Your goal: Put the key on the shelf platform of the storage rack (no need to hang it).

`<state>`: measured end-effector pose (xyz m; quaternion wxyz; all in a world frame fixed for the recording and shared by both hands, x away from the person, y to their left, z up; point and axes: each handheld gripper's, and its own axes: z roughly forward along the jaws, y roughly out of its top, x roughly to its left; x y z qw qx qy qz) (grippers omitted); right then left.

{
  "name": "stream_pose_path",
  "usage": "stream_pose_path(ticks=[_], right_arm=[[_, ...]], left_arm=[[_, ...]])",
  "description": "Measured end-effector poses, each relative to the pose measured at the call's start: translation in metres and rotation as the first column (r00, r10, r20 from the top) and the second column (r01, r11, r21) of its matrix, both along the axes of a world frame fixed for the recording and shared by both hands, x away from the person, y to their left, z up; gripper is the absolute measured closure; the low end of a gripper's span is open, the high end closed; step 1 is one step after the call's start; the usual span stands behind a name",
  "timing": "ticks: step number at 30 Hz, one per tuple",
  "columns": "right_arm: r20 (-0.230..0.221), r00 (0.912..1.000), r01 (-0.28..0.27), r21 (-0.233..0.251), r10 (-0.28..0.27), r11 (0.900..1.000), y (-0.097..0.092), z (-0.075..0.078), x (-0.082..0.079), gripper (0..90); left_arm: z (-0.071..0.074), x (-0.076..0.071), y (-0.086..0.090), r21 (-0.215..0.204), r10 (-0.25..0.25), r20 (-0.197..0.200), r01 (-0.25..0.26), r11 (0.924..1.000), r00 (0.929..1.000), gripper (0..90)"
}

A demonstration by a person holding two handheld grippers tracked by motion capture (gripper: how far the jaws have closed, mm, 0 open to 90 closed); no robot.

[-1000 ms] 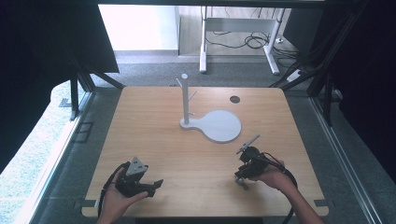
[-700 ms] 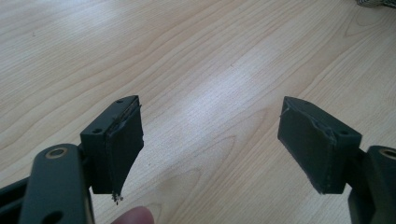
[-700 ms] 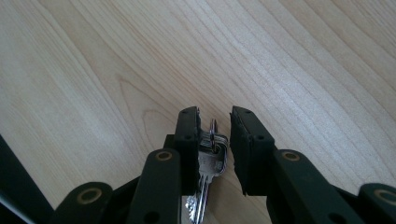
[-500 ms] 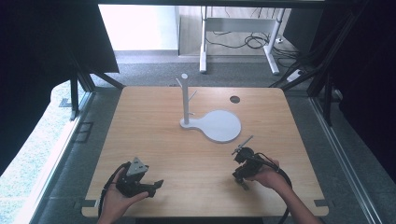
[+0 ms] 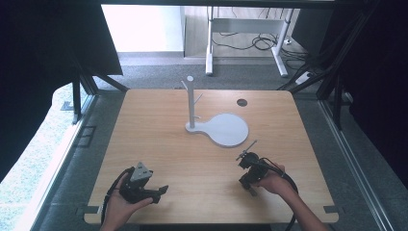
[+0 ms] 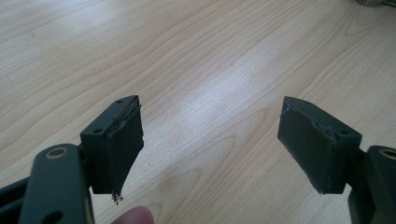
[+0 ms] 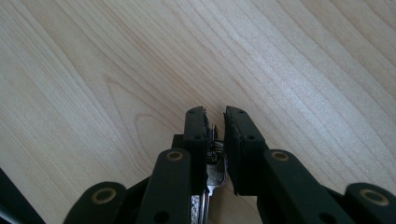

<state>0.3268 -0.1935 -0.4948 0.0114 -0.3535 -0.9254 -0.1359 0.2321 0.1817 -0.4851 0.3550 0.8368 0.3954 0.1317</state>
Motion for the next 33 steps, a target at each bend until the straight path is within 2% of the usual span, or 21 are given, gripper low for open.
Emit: stream_pose_path(ticks=[9, 14, 19, 27, 31, 33], right_arm=[[-0.021, 0.9997, -0.016, -0.012, 0.016, 0.9998, 0.002, -0.002, 0.001, 87.6], [-0.032, 0.999, -0.034, -0.033, 0.033, 0.9989, 0.003, -0.001, -0.001, 89.0], [-0.037, 0.9987, -0.036, -0.033, 0.035, 0.9988, 0.002, 0.0, -0.001, 89.3], [-0.031, 0.9991, -0.031, -0.022, 0.031, 0.9993, -0.002, 0.019, -0.002, 89.6], [-0.01, 0.9997, -0.024, -0.014, 0.024, 0.9996, -0.007, 0.035, 0.0, 89.6], [-0.004, 0.9995, -0.03, -0.01, 0.03, 0.9995, -0.008, 0.036, 0.0, 89.6]], left_arm=[[0.0, 0.0, -0.002, 0.003, -0.005, -0.001, 0.005, 1.0, 1.0, 22.5], [0.0, 0.0, -0.001, 0.002, -0.002, -0.001, 0.002, 1.0, 1.0, 22.6], [-0.001, 0.0, -0.001, 0.0, -0.001, -0.002, 0.001, 1.0, 1.0, 22.5], [0.0, 0.0, -0.001, 0.002, -0.003, -0.003, 0.003, 1.0, 1.0, 22.6], [0.001, 0.0, 0.0, 0.001, -0.002, 0.0, 0.002, 1.0, 1.0, 22.6], [0.001, 0.0, 0.0, 0.0, -0.002, 0.001, 0.002, 1.0, 1.0, 22.6]])
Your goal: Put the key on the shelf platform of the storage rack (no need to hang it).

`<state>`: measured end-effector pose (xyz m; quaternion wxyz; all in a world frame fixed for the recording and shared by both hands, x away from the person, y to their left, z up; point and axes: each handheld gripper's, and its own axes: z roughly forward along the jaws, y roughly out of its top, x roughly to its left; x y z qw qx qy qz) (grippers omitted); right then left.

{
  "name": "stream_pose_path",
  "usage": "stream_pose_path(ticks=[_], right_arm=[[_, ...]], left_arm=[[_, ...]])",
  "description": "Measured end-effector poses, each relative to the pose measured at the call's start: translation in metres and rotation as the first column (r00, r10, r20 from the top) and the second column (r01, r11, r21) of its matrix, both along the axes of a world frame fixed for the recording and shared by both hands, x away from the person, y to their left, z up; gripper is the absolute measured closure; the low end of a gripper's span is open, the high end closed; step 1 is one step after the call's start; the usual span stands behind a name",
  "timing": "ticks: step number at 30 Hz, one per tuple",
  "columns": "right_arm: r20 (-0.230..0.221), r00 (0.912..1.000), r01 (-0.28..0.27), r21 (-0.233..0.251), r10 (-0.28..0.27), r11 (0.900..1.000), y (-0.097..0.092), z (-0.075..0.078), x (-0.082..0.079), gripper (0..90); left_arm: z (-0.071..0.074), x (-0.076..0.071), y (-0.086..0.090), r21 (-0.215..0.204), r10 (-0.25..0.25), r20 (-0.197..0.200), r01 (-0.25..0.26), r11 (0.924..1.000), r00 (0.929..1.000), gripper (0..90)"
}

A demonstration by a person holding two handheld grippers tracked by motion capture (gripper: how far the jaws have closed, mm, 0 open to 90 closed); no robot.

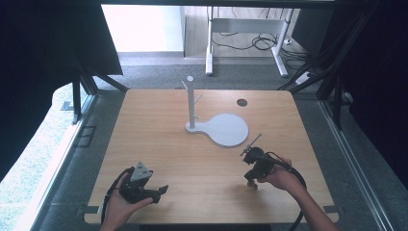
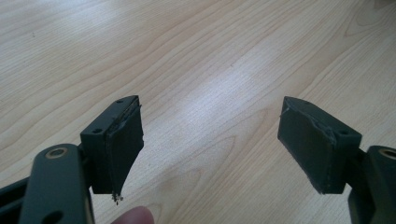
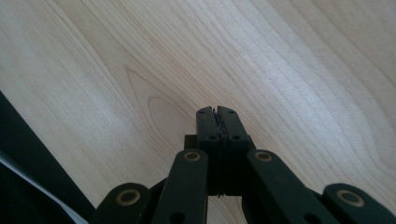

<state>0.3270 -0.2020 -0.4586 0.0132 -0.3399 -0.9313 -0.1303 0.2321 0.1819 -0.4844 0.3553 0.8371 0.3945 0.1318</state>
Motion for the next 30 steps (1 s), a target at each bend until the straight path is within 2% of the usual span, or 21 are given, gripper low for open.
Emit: stream_pose_path(ticks=[1, 9, 30], right_arm=[[0.012, 0.9999, 0.0, 0.007, 0.0, 1.0, -0.003, 0.005, 0.001, 89.6], [0.028, 0.9995, 0.013, 0.016, -0.014, 0.9998, -0.006, 0.019, 0.003, 89.6], [0.072, 0.9968, 0.03, 0.057, -0.034, 0.9979, -0.012, 0.036, 0.014, 89.7]], left_arm=[[0.0, 0.0, 0.0, 0.001, 0.0, 0.001, 0.0, 1.0, 1.0, 22.6], [0.0, 0.0, 0.0, -0.002, 0.0, 0.004, 0.0, 1.0, 1.0, 22.7], [0.001, -0.001, 0.0, -0.003, 0.003, 0.016, -0.003, 1.0, 0.9999, 23.0]])
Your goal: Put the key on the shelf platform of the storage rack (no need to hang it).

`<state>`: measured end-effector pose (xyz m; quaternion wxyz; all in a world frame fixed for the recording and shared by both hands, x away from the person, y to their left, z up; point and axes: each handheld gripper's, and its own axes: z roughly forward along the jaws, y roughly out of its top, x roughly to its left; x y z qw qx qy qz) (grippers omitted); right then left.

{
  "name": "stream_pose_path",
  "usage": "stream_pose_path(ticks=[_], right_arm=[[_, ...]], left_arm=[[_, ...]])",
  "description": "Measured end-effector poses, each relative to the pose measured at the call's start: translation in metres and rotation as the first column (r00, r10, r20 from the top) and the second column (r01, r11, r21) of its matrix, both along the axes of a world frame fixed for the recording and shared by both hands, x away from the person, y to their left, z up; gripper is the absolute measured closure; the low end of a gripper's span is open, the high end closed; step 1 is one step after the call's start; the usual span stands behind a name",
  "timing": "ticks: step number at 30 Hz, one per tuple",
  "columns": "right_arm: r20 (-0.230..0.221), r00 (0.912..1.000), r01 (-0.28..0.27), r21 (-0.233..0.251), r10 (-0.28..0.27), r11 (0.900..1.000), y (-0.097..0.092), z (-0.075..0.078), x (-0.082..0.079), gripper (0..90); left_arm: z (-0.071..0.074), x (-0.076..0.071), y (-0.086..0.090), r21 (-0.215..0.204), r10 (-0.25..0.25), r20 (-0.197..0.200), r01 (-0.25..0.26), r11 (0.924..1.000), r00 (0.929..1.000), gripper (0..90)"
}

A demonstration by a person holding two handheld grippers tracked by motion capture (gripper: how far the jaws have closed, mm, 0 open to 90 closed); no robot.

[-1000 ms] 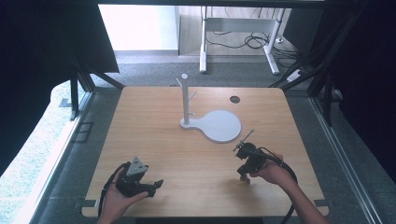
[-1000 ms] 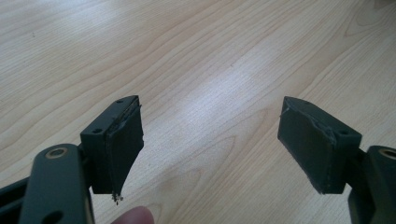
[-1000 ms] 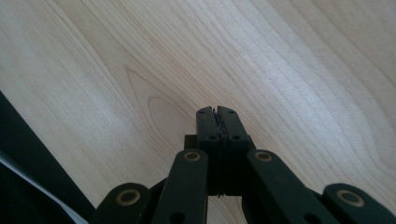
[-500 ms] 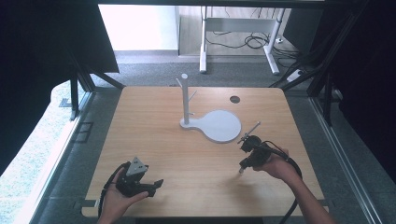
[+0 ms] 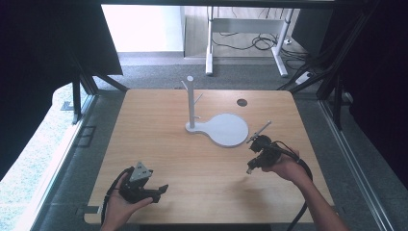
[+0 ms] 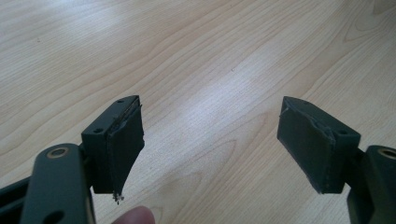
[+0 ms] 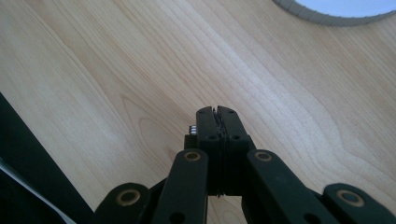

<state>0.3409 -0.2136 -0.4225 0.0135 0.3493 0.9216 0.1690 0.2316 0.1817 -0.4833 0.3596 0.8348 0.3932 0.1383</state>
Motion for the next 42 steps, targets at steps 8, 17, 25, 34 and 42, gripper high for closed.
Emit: stream_pose_path(ticks=[8, 17, 25, 34, 42], right_arm=[[0.002, 1.0, -0.001, 0.005, 0.001, 1.0, 0.0, 0.006, 0.007, 89.7], [-0.002, 1.0, -0.001, -0.003, 0.001, 1.0, 0.002, 0.011, 0.014, 89.6], [0.006, 0.9999, 0.014, -0.006, -0.014, 0.9999, 0.002, 0.012, 0.02, 89.6], [0.011, 0.9997, 0.021, -0.008, -0.021, 0.9997, 0.002, 0.013, 0.027, 89.6], [0.014, 0.9996, 0.026, -0.003, -0.026, 0.9997, 0.005, 0.015, 0.034, 89.6]], left_arm=[[0.0, 0.0, 0.001, -0.002, 0.003, -0.002, -0.003, 1.0, 1.0, 23.0], [0.0, 0.0, 0.001, -0.002, 0.002, -0.002, -0.002, 1.0, 1.0, 23.0], [0.0, 0.0, 0.0, -0.003, 0.002, -0.002, -0.002, 1.0, 1.0, 23.0], [-0.001, 0.0, 0.001, -0.003, 0.004, -0.003, -0.004, 1.0, 1.0, 23.0], [0.0, 0.001, 0.002, -0.003, 0.004, -0.003, -0.004, 1.0, 1.0, 23.0]])
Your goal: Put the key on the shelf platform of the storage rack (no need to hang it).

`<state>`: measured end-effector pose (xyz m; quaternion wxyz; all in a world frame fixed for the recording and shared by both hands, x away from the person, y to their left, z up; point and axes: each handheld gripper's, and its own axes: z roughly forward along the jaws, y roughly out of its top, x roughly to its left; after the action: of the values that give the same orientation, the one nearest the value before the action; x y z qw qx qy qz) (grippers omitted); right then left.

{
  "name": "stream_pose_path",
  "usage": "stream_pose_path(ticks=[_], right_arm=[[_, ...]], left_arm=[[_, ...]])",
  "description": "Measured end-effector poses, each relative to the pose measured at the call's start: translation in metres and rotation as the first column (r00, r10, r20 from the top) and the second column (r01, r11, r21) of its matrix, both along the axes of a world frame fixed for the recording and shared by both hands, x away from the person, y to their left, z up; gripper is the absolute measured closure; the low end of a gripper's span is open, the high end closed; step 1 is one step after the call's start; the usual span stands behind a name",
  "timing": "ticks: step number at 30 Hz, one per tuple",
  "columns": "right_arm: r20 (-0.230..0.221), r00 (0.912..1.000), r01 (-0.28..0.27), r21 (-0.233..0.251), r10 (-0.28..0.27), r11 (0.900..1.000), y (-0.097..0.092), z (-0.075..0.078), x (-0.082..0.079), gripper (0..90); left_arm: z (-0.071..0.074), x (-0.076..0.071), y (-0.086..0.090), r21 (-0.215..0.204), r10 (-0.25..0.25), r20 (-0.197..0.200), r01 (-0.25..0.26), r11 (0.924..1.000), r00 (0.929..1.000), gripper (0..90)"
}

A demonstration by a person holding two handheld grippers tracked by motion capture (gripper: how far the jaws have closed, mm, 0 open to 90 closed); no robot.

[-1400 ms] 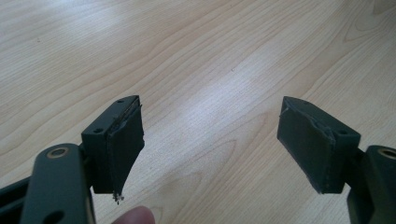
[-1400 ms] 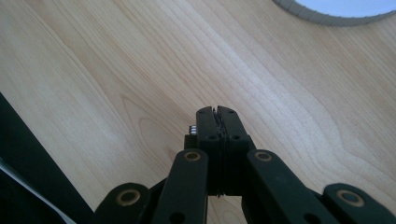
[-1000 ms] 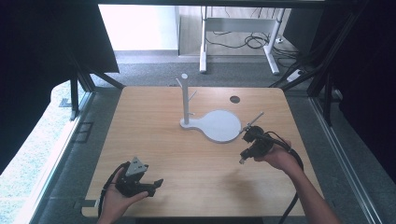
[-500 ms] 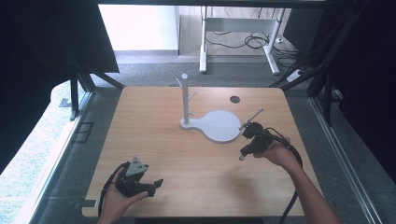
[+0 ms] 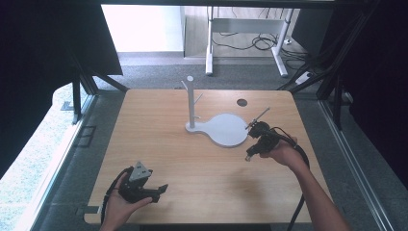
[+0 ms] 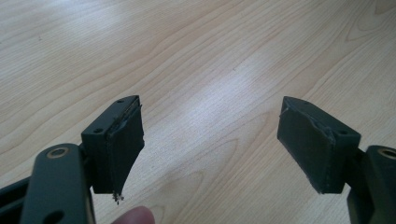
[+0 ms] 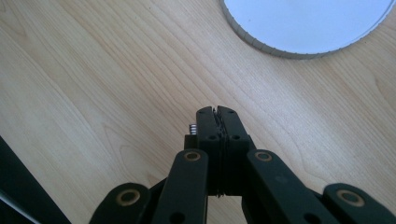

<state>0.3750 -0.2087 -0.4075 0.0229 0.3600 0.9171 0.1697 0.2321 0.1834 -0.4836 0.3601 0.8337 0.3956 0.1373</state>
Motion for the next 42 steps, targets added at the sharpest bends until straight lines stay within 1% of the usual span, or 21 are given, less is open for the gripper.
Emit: stream_pose_path(ticks=[11, 24, 27, 35, 42], right_arm=[[0.0, 1.0, 0.004, 0.001, -0.004, 1.0, 0.005, -0.001, 0.008, 89.6], [0.009, 0.9999, 0.006, -0.002, -0.006, 1.0, 0.009, 0.001, 0.017, 89.6], [0.01, 0.9999, -0.005, 0.004, 0.005, 1.0, 0.011, 0.001, 0.02, 89.6], [0.012, 0.9999, -0.001, 0.011, 0.001, 0.9999, 0.013, 0.002, 0.025, 89.6], [0.025, 0.9997, -0.004, 0.016, 0.004, 0.9999, 0.017, 0.004, 0.029, 89.6]], left_arm=[[0.0, 0.0, 0.0, 0.0, -0.001, -0.001, 0.001, 1.0, 1.0, 23.0], [-0.001, 0.0, 0.0, 0.001, 0.0, 0.0, 0.0, 1.0, 1.0, 23.0], [0.0, 0.0, 0.001, 0.001, 0.002, 0.0, -0.002, 1.0, 1.0, 23.0], [0.0, 0.0, 0.001, 0.001, 0.002, 0.0, -0.002, 1.0, 1.0, 23.0], [-0.001, 0.001, 0.002, 0.001, 0.002, -0.002, -0.002, 1.0, 1.0, 22.9]])
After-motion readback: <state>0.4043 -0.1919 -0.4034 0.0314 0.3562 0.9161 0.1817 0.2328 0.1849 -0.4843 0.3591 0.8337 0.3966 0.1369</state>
